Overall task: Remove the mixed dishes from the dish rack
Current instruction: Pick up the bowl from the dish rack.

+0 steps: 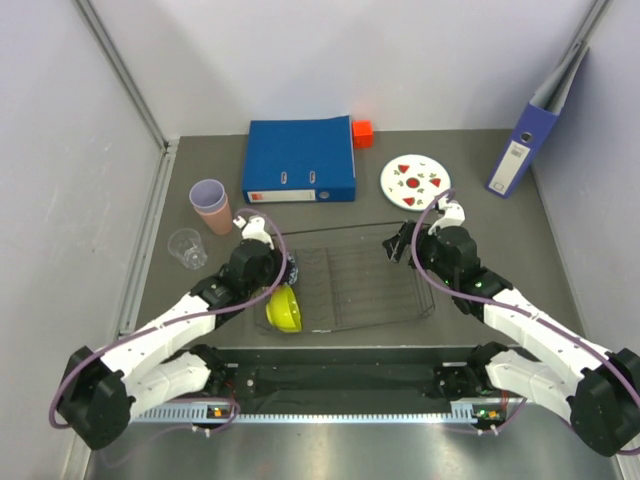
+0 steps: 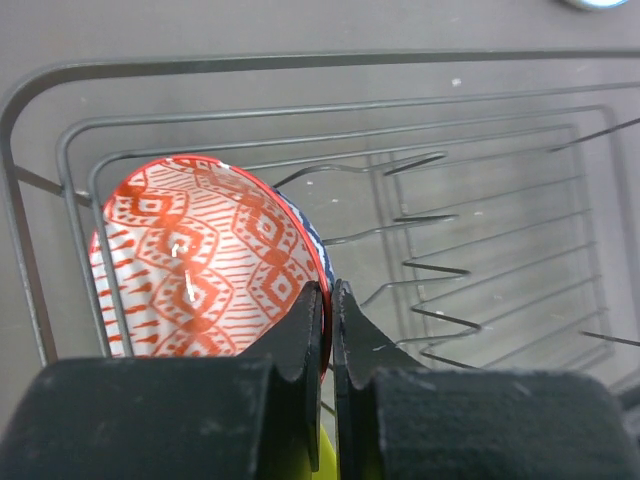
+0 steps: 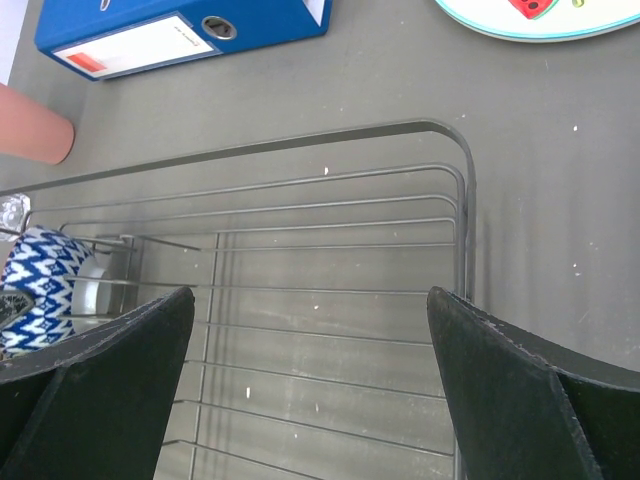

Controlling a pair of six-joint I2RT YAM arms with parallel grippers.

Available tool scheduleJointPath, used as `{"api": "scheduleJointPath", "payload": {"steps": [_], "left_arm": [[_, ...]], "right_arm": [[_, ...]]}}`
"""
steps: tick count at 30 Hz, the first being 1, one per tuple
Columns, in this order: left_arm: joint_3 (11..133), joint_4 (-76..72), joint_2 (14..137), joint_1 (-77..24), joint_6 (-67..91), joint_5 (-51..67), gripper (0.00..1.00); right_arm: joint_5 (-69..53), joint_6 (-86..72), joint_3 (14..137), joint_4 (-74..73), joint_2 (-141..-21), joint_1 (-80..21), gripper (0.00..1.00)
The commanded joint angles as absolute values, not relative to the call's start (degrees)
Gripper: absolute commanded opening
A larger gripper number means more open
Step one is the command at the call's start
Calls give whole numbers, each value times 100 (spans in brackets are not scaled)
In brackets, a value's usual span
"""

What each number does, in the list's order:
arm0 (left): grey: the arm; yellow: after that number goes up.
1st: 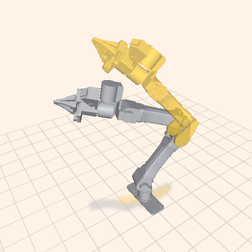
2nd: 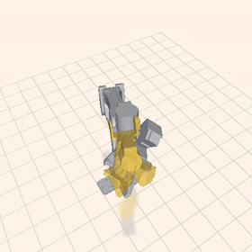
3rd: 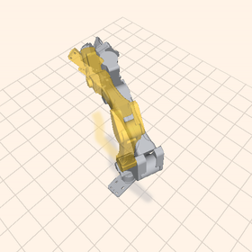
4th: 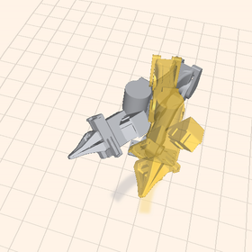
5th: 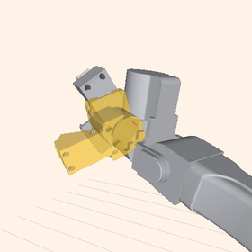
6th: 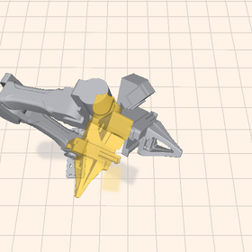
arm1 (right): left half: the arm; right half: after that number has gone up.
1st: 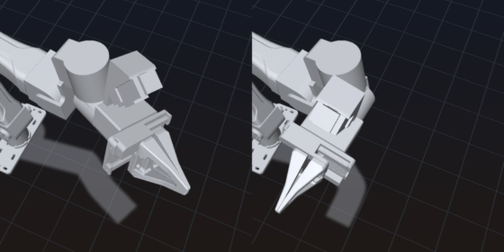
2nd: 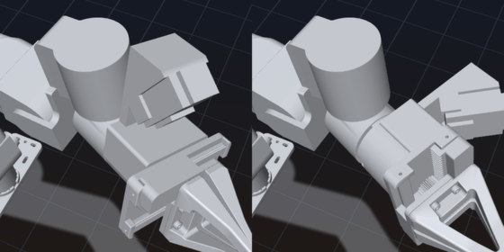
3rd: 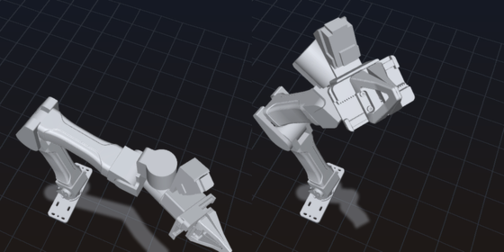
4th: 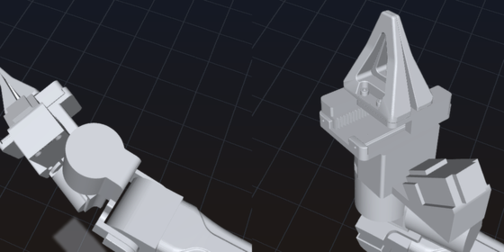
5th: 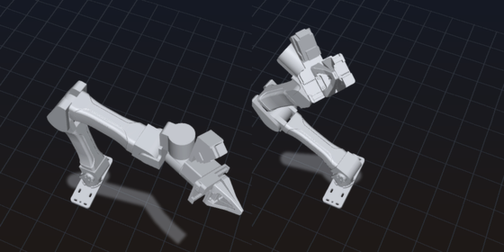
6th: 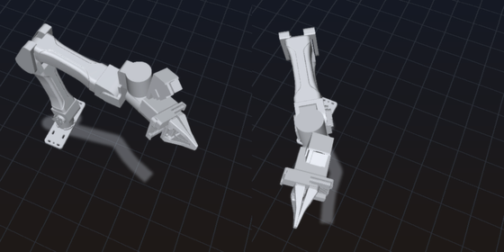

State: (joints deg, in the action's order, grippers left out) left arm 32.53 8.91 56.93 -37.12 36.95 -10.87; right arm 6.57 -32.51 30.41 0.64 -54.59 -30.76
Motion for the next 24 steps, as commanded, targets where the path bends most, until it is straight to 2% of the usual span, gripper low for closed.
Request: {"api": "scheduleJointPath", "payload": {"steps": [1, 9, 24], "left_arm": [[2787, -202, 5213, -3341, 3946, -528, 0], [2145, -589, 4465, -2295, 4271, 606, 0], [2926, -571, 4474, -2162, 4272, 1309, 0]], "right_arm": [[703, -3155, 2997, 211, -5493, -3146, 99], [633, -3146, 2962, 281, -5520, -3138, 99], [571, -3129, 2927, 299, -5475, -3129, 99]]}}
